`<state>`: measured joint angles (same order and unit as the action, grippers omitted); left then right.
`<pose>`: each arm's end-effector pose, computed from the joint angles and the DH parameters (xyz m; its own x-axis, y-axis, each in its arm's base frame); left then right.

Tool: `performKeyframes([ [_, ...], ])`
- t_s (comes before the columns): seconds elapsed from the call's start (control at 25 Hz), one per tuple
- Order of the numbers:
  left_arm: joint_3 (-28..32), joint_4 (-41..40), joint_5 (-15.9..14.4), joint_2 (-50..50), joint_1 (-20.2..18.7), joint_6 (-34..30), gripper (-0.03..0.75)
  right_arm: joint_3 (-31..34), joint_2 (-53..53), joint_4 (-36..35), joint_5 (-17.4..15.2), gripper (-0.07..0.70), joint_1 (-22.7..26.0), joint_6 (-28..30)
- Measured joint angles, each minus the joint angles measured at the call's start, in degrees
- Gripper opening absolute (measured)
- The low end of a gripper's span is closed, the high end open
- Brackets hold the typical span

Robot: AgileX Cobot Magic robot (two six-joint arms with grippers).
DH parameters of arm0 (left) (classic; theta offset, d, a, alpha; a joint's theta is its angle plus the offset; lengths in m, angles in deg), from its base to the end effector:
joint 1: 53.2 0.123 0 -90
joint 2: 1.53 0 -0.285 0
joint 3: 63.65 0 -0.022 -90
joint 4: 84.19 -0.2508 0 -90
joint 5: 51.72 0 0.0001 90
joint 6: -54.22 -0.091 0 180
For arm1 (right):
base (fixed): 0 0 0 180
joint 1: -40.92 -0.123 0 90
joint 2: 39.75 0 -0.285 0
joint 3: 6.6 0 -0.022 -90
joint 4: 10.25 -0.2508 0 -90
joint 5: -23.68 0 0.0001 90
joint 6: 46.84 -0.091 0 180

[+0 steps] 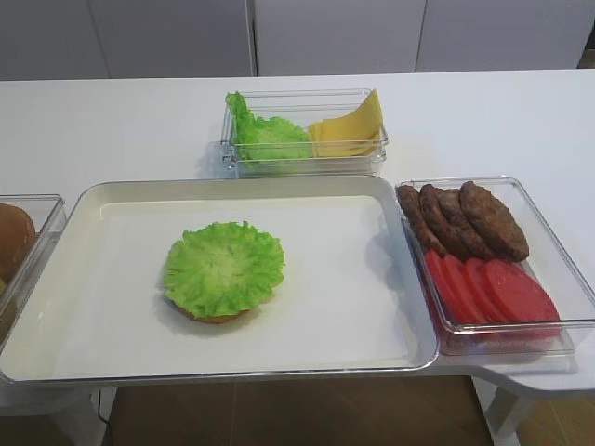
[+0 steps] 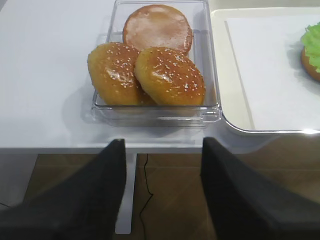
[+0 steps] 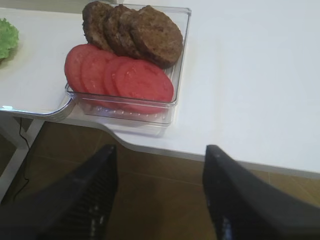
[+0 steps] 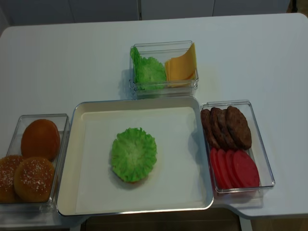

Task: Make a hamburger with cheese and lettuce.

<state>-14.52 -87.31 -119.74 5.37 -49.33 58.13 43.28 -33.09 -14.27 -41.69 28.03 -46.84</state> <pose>-0.0122 0.0038 0.2647 -0.5524 -0.0852 -0.8292 -0.1357 0.9907 -0.0114 -0.0100 0.0037 0.2647 -0.5223 -0.0896 -0.8480 -0.2602 0.9638 0.0585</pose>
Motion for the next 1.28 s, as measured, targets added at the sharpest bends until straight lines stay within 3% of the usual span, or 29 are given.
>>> performKeyframes([
  [0.24,0.0,0.0,0.0,0.0,0.0,0.0,0.362,0.0,0.0,0.0,0.0,0.409,0.5,0.0],
  [0.52,0.0,0.0,0.0,0.0,0.0,0.0,0.362,0.0,0.0,0.0,0.0,0.409,9.7,0.0],
  [0.84,0.0,0.0,0.0,0.0,0.0,0.0,0.362,0.0,0.0,0.0,0.0,0.409,10.5,0.0],
  [1.08,0.0,0.0,0.0,0.0,0.0,0.0,0.362,0.0,0.0,0.0,0.0,0.408,15.2,0.0],
  [1.28,0.0,0.0,0.0,0.0,0.0,0.0,0.362,0.0,0.0,0.0,0.0,0.409,15.6,0.0],
])
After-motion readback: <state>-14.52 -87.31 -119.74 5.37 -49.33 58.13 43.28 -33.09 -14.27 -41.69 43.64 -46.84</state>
